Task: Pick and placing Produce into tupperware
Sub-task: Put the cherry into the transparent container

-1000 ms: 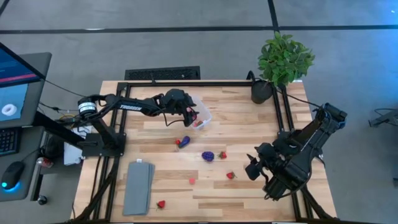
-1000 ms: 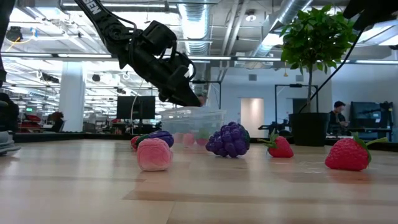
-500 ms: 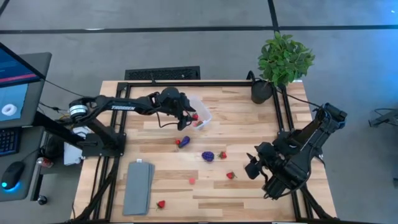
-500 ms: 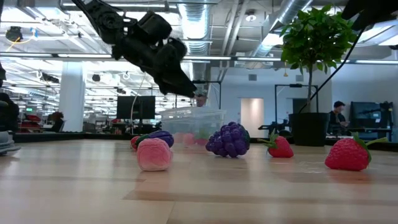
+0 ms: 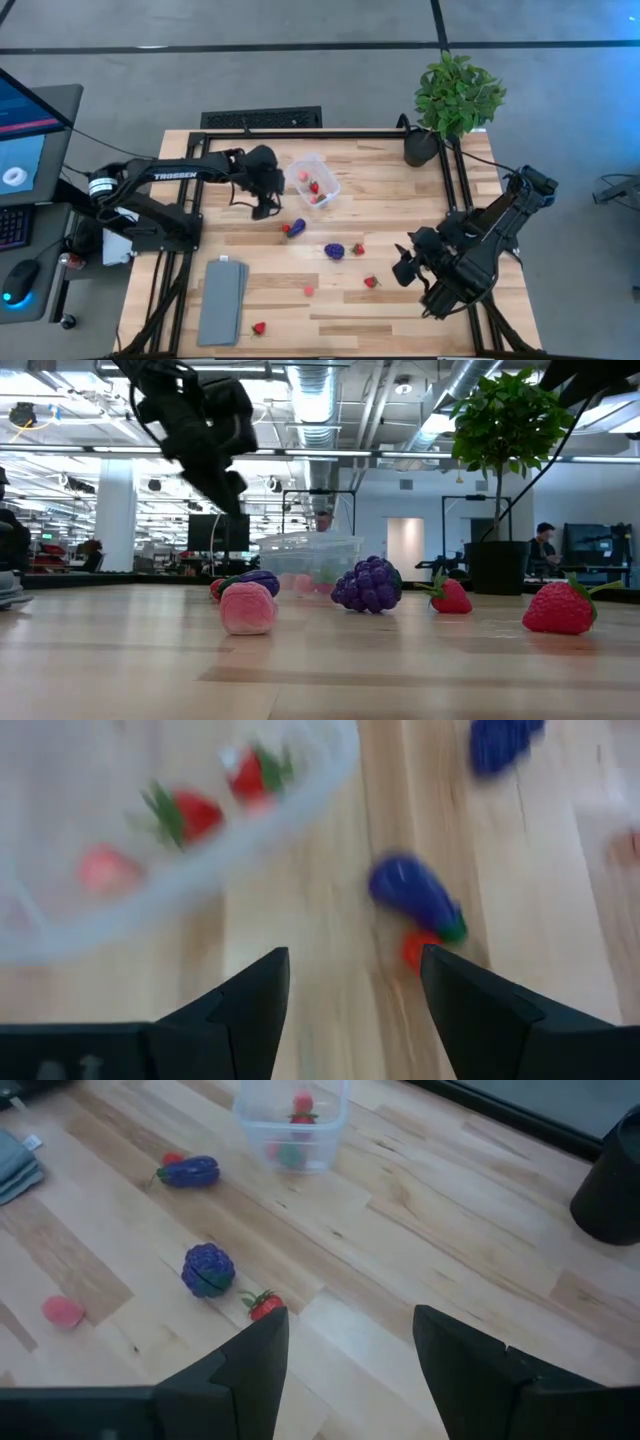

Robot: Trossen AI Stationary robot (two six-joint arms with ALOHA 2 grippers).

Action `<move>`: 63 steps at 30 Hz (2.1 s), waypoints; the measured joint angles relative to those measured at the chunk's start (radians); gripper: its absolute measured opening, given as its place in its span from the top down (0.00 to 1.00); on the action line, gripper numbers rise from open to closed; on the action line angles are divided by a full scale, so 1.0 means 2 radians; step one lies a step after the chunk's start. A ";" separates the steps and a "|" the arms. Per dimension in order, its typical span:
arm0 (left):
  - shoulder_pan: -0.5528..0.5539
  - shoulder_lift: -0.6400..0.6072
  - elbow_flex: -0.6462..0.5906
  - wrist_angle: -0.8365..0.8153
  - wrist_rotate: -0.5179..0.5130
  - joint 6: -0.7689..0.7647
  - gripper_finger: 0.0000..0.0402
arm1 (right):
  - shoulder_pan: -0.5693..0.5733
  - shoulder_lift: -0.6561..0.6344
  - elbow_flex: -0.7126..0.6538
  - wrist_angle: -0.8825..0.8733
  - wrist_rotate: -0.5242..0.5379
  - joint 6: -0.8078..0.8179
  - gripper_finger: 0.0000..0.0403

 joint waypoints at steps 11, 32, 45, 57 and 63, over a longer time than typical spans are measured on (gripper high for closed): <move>-0.011 0.003 -0.015 -0.056 0.057 0.006 0.46 | -0.014 0.000 0.000 0.006 0.000 -0.003 0.41; -0.075 0.004 -0.069 0.051 -0.005 -0.013 0.46 | -0.014 0.000 0.000 0.013 0.000 -0.003 0.41; -0.076 0.014 -0.069 0.083 0.006 -0.016 0.46 | -0.014 0.000 0.000 0.013 0.000 -0.003 0.41; -0.091 0.088 -0.069 0.104 0.020 -0.027 0.46 | -0.014 0.000 0.000 0.015 0.000 -0.003 0.41; -0.092 0.111 -0.069 0.117 0.022 -0.041 0.46 | -0.014 0.000 0.000 0.015 0.000 -0.011 0.41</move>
